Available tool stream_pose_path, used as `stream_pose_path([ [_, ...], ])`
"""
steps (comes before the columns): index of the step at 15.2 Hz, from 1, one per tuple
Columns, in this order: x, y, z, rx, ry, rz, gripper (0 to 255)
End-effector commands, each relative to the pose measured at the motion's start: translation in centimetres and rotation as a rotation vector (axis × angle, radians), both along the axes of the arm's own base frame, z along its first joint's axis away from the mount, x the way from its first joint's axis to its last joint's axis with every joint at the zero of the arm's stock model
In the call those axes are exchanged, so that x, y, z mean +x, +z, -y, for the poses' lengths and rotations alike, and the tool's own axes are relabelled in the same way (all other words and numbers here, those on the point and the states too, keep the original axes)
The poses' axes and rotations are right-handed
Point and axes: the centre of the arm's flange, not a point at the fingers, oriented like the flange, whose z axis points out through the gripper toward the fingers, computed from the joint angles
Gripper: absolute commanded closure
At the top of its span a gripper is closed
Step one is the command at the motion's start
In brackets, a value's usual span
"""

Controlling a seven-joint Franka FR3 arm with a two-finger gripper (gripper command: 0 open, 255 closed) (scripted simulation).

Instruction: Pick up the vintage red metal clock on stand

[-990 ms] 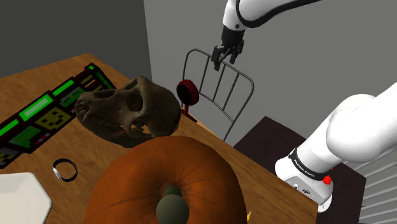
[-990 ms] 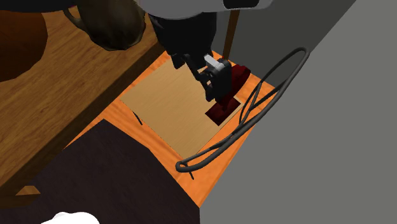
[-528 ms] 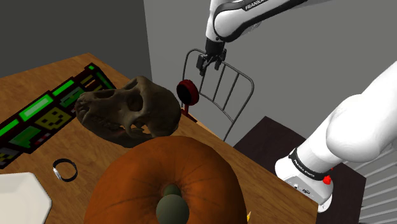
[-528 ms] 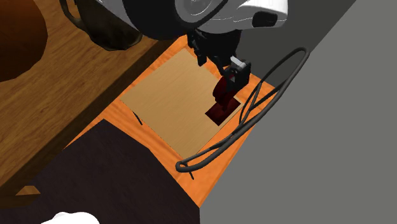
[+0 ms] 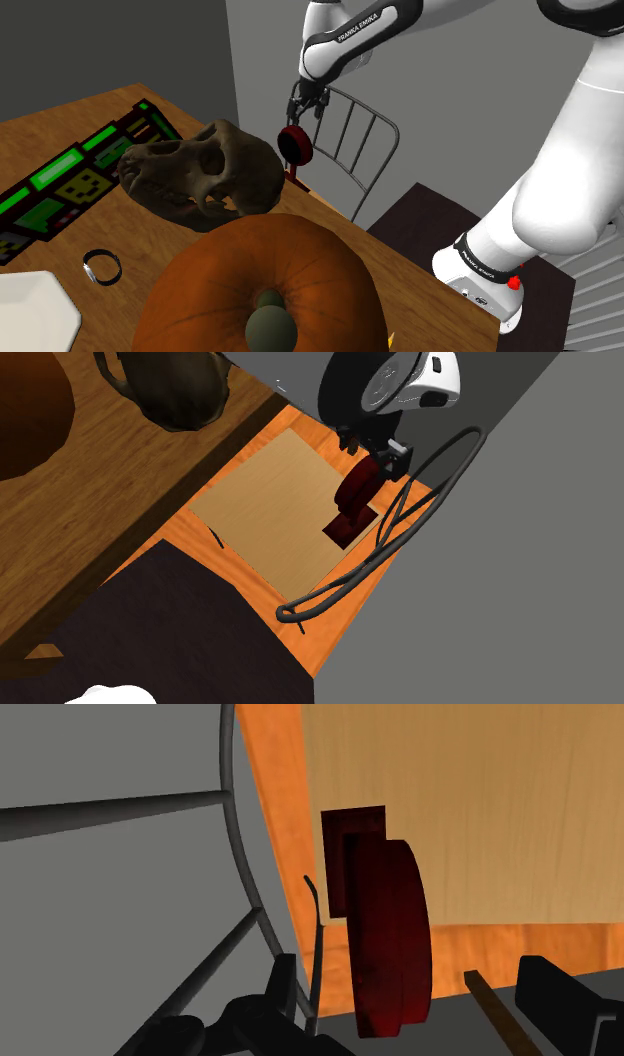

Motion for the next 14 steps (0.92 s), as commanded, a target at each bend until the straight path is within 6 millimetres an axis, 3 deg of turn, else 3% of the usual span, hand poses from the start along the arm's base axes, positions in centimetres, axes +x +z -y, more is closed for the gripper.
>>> stream_pose_path([
  [1, 2.1, -1.6, -0.1, 0.007, 0.001, 0.003, 0],
  [5, 6.0, -5.0, -0.4, 0.019, 0.004, 0.01, 0],
  [14, 6.0, -9.0, -0.4, 0.019, 0.004, 0.01, 0],
])
